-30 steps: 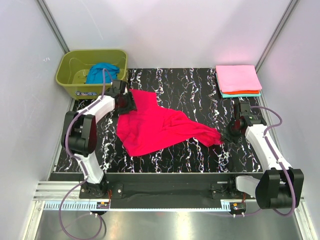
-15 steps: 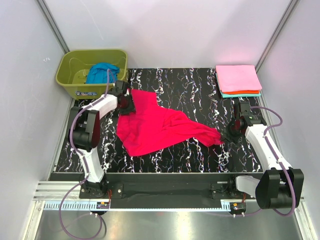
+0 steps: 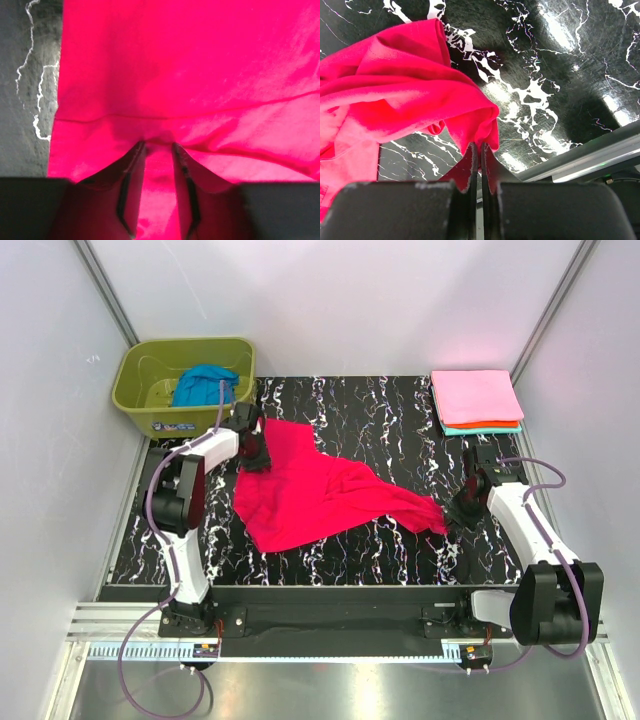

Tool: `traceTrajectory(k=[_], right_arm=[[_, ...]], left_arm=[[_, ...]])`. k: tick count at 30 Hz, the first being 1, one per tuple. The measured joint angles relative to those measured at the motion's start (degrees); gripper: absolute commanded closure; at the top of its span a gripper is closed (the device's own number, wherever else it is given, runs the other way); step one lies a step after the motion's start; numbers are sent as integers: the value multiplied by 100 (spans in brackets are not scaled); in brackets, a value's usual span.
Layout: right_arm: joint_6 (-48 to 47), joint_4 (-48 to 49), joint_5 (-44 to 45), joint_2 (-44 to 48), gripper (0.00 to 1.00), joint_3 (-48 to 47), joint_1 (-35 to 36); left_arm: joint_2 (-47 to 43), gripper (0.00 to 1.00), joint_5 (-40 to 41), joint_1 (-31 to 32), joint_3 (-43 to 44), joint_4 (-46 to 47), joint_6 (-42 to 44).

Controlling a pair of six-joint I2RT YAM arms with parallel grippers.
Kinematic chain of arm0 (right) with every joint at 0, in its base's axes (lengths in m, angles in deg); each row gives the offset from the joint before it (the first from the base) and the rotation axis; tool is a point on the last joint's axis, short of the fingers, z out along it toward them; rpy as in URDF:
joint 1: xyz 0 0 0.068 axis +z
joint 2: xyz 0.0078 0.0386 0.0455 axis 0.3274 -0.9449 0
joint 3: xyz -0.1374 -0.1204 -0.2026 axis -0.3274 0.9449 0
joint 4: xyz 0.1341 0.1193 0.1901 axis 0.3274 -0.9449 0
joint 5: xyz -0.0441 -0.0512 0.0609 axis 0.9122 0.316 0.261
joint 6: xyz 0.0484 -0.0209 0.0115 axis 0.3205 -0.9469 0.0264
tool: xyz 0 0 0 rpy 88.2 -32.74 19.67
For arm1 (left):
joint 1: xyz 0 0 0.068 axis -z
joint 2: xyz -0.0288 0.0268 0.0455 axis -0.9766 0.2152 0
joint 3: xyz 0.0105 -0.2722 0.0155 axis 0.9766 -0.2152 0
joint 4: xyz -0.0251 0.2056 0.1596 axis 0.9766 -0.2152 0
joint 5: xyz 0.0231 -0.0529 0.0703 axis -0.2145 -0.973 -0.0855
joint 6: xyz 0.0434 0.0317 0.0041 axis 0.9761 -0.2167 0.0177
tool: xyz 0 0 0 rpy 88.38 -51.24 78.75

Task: Fold and stack the t-shirts
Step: Flatten the tshirt out

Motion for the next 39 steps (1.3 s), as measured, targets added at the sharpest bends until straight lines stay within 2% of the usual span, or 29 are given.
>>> traceTrajectory(k=[3, 8, 12, 14, 17, 20, 27, 30, 34, 39], right_arm=[[15, -11, 13, 7, 100, 0, 0], [105, -17, 144, 9, 100, 0, 0], [151, -35, 232, 4, 100, -2, 0], [157, -46, 282, -24, 100, -24, 0], [157, -52, 304, -81, 100, -76, 0], [157, -57, 343, -96, 100, -83, 0], [138, -63, 494, -284, 100, -103, -24], [96, -125, 627, -492, 100, -175, -72], [37, -229, 767, -621, 100, -409, -293], [-125, -474, 929, -570, 100, -1178, -391]], left_arm=[[85, 100, -31, -2, 98, -13, -20], [7, 100, -68, -4, 114, -79, -37], [-667, 92, -26, -2, 68, -321, -59], [-1187, 100, -26, -2, 68, -295, -68], [-1718, 100, -87, -4, 68, -225, -66], [-1829, 100, -190, -4, 0, -146, -85], [-2162, 100, -389, -2, -831, -496, -192], [-2894, 100, -260, -2, -1001, -905, -136], [-4310, 100, 210, -4, -1014, -1248, 17], [-5727, 100, 739, -2, -866, -1504, 85]])
